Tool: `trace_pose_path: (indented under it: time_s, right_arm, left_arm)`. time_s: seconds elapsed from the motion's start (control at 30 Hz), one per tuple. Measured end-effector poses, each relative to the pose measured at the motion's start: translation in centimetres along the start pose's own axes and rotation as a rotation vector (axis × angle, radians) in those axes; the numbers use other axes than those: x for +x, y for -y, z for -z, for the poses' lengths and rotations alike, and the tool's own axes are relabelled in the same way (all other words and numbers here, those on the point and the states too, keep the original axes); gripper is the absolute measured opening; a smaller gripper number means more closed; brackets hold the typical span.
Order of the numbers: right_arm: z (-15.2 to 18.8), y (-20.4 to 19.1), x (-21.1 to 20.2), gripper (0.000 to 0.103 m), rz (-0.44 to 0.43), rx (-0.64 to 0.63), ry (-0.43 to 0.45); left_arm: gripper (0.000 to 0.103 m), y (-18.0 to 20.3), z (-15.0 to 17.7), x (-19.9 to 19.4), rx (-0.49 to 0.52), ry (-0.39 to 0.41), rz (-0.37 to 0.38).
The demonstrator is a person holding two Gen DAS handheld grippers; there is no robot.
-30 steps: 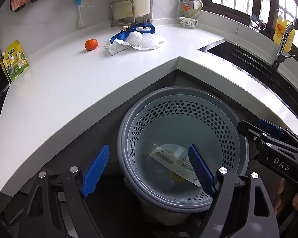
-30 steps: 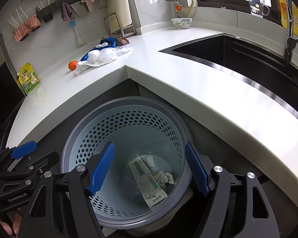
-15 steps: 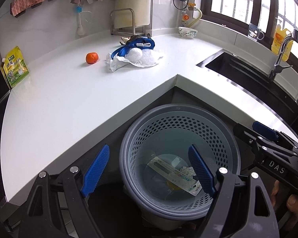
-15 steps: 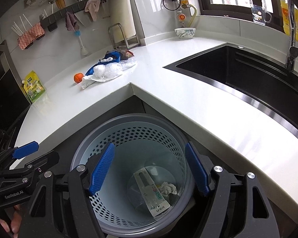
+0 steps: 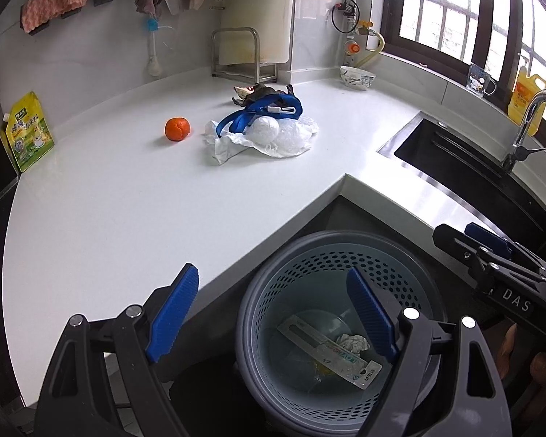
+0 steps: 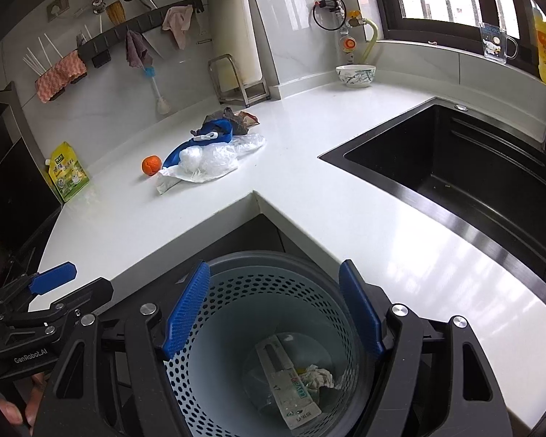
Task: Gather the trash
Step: 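Move both open tools from the bin toward the blue strap and plastic bag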
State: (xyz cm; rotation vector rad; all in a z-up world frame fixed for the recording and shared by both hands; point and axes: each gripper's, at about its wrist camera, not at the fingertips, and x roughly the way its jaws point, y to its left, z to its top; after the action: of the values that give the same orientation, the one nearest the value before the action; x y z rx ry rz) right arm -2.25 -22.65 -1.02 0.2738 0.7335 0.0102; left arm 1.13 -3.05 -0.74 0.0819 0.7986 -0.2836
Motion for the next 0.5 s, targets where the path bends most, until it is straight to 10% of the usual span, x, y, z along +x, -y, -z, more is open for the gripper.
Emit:
trace_pose_path:
  time_s: [0.5]
  right_arm:
    - [-5.5,-1.2,5.5,0.071,-0.091,-0.014,-0.016]
  left_arm:
    - [0.085,-5.3,-6.3,2.7,-0.058,0.054,-0.101]
